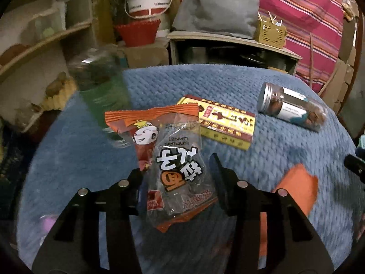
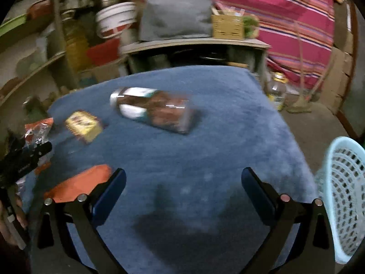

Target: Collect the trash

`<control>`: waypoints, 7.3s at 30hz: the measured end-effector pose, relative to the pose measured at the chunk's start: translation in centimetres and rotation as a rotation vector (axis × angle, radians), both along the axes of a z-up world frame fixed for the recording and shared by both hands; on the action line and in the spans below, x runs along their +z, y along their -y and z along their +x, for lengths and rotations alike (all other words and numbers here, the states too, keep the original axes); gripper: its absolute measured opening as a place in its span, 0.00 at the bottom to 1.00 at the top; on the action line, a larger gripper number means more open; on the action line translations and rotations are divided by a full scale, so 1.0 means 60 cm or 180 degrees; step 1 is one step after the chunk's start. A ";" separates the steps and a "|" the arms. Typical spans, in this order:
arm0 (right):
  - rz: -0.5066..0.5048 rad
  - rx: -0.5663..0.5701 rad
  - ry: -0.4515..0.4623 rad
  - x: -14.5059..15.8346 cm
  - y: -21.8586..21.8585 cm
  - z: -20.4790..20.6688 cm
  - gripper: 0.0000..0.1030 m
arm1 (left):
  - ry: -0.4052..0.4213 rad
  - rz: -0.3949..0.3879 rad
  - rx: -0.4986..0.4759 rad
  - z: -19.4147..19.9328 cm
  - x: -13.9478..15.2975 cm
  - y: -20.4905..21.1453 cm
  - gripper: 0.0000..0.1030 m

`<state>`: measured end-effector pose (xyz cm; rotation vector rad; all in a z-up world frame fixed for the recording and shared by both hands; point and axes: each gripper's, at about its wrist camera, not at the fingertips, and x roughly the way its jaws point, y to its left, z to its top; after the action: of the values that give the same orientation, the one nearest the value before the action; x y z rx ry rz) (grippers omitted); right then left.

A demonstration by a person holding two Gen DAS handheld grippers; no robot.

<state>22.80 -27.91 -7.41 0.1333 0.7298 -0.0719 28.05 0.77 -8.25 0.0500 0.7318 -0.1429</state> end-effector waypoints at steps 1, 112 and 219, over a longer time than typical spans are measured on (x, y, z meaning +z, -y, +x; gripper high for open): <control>-0.0006 0.0037 0.0022 0.001 -0.012 -0.001 0.96 | 0.0014 0.0003 0.0011 -0.009 0.005 -0.006 0.46; 0.0012 -0.1379 0.0496 0.028 0.527 -0.301 0.05 | 0.0184 -0.0220 -0.1876 -0.224 0.049 0.727 0.47; -0.0552 -0.0351 0.1029 0.067 -0.098 -0.351 0.96 | 0.1018 -0.0045 0.0019 -0.357 0.074 0.024 0.95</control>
<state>1.73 -22.04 -3.40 0.0179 0.3909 -0.2133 6.64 -0.70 -3.84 0.0557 0.4117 -0.1307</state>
